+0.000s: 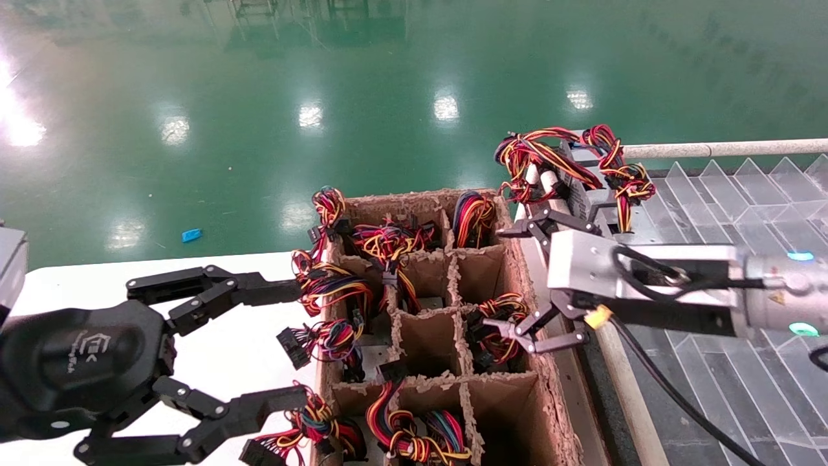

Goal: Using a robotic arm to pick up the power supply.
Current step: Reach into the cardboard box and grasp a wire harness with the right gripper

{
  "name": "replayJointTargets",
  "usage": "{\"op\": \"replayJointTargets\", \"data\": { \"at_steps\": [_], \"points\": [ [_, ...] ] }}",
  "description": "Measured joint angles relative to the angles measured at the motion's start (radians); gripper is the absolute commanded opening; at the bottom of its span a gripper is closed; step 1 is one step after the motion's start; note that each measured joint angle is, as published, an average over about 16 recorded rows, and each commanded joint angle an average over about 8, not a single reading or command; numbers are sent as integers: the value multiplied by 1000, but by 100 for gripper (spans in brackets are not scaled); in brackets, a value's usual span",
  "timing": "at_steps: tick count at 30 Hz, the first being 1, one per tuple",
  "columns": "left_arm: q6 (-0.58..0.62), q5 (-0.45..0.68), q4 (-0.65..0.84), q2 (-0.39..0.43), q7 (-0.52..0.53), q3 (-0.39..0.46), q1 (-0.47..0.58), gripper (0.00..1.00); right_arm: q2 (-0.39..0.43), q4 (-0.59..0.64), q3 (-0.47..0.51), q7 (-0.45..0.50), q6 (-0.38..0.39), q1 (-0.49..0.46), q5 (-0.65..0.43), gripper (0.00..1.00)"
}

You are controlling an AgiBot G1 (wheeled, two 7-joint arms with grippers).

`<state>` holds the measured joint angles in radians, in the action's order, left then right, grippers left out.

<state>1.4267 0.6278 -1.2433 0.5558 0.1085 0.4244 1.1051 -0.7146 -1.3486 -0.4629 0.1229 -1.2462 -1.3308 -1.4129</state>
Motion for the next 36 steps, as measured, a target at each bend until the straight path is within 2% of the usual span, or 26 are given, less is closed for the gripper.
{"op": "replayJointTargets", "data": {
  "at_steps": [5, 6, 20, 36],
  "points": [
    [0, 0, 0, 0, 0, 0, 0, 0, -22, 1, -38, 34, -4, -39, -86, 7],
    [0, 0, 0, 0, 0, 0, 0, 0, -25, 2, -44, 42, -6, -43, -98, 0],
    [0, 0, 0, 0, 0, 0, 0, 0, -38, 3, -84, 75, 0, -56, -196, 0],
    [0, 0, 0, 0, 0, 0, 0, 0, -36, 3, -90, 79, -1, -55, -210, 0]
  ]
}}
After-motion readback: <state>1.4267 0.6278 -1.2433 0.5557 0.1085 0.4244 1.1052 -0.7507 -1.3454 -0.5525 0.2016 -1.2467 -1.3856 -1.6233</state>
